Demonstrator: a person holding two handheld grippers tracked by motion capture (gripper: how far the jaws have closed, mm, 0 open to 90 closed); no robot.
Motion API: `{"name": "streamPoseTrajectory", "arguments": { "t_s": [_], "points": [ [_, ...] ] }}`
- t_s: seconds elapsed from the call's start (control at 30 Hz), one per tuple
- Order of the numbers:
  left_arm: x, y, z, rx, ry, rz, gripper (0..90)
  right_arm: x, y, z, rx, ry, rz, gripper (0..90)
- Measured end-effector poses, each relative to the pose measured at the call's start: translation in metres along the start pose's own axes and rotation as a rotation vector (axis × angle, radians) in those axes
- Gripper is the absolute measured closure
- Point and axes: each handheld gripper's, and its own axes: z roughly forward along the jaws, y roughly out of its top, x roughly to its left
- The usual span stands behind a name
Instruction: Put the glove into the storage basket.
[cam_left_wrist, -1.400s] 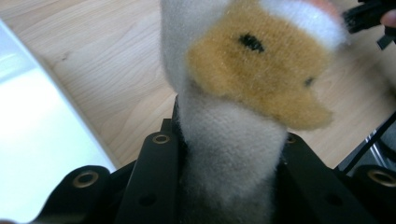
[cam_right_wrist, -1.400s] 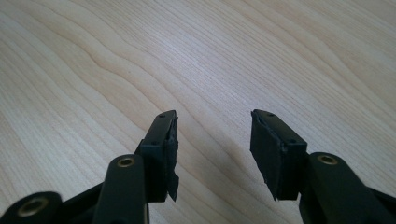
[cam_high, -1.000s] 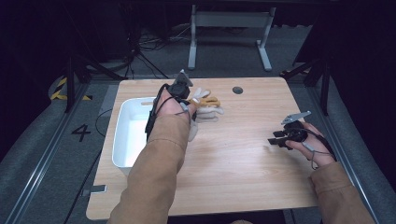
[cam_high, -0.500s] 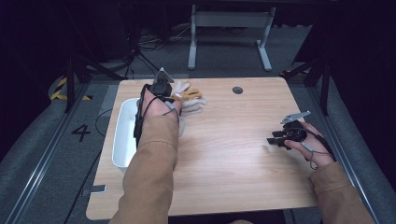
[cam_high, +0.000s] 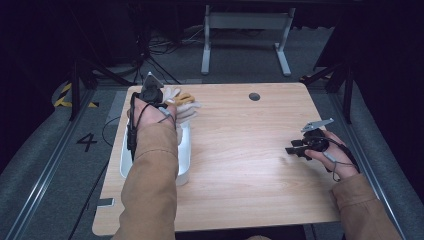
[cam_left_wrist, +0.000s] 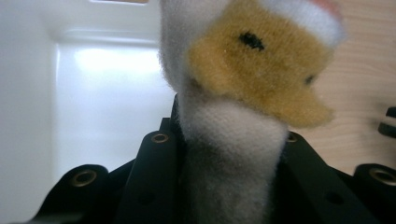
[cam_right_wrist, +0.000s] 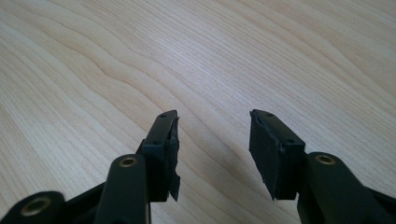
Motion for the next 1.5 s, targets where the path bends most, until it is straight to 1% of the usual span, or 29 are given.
{"name": "streamPoseTrajectory", "arguments": {
  "t_s": [0.07,0.1,0.17,0.23,0.4,0.57,0.63,0.7,0.77,0.83,0.9,0.93,0.97,1.0,1.1,1.2,1.27,1.37,1.4,1.5],
  "points": [
    [0.002,0.001,0.001,0.005,0.014,-0.015,72.6,0.001,0.0,0.001,0.004,0.002,-0.004,52.8],
    [0.004,0.001,0.004,0.019,0.02,-0.017,72.5,0.001,0.0,0.001,0.004,0.002,-0.006,52.7],
    [0.004,0.001,0.005,0.025,0.02,-0.019,72.5,0.001,0.0,0.001,0.007,0.003,-0.006,52.7],
    [0.005,0.001,0.005,0.017,0.016,-0.023,72.5,0.001,0.0,0.003,0.01,0.003,-0.006,52.4],
    [0.011,0.0,0.011,-0.008,0.014,-0.058,72.6,0.001,0.0,0.003,0.008,0.004,-0.009,51.8],
    [0.018,-0.002,0.021,-0.006,0.017,-0.089,72.5,0.0,-0.001,0.003,0.007,-0.001,-0.006,51.8],
    [0.021,-0.003,0.023,-0.009,0.021,-0.099,72.5,0.001,-0.001,0.004,0.009,0.0,-0.006,51.6],
    [0.024,-0.005,0.027,-0.014,0.025,-0.118,72.5,0.001,-0.001,0.005,0.01,-0.001,-0.009,51.4],
    [0.026,-0.006,0.03,-0.02,0.039,-0.142,72.5,0.001,-0.001,0.005,0.009,0.0,-0.01,51.2],
    [0.03,-0.007,0.034,-0.023,0.05,-0.158,72.5,0.001,-0.001,0.004,0.008,0.0,-0.01,51.2],
    [0.034,-0.009,0.038,-0.019,0.052,-0.174,72.4,0.0,-0.001,0.004,0.007,0.0,-0.01,51.2],
    [0.036,-0.01,0.041,-0.01,0.055,-0.177,72.4,0.0,-0.001,0.004,0.008,0.0,-0.009,51.2],
    [0.038,-0.01,0.043,-0.008,0.057,-0.177,72.4,0.0,-0.001,0.004,0.007,0.0,-0.01,51.1],
    [0.039,-0.011,0.046,-0.013,0.058,-0.185,72.4,0.0,-0.001,0.004,0.008,0.0,-0.009,51.0],
    [0.043,-0.014,0.053,0.0,0.058,-0.192,72.3,0.0,-0.002,0.005,0.008,-0.002,-0.009,50.6],
    [0.045,-0.015,0.055,0.008,0.063,-0.19,72.3,0.0,-0.002,0.005,0.01,-0.001,-0.008,50.5],
    [0.046,-0.016,0.059,0.012,0.069,-0.201,72.3,0.001,-0.002,0.005,0.009,-0.001,-0.008,50.4],
    [0.048,-0.017,0.066,0.025,0.075,-0.193,72.3,0.0,-0.002,0.004,0.004,0.001,-0.009,50.3],
    [0.049,-0.018,0.069,0.032,0.075,-0.203,72.3,-0.001,-0.002,0.003,0.001,0.004,-0.004,50.3],
    [0.052,-0.021,0.078,0.038,0.066,-0.208,72.3,-0.003,-0.003,0.0,-0.008,-0.002,0.006,50.3]
  ]
}}
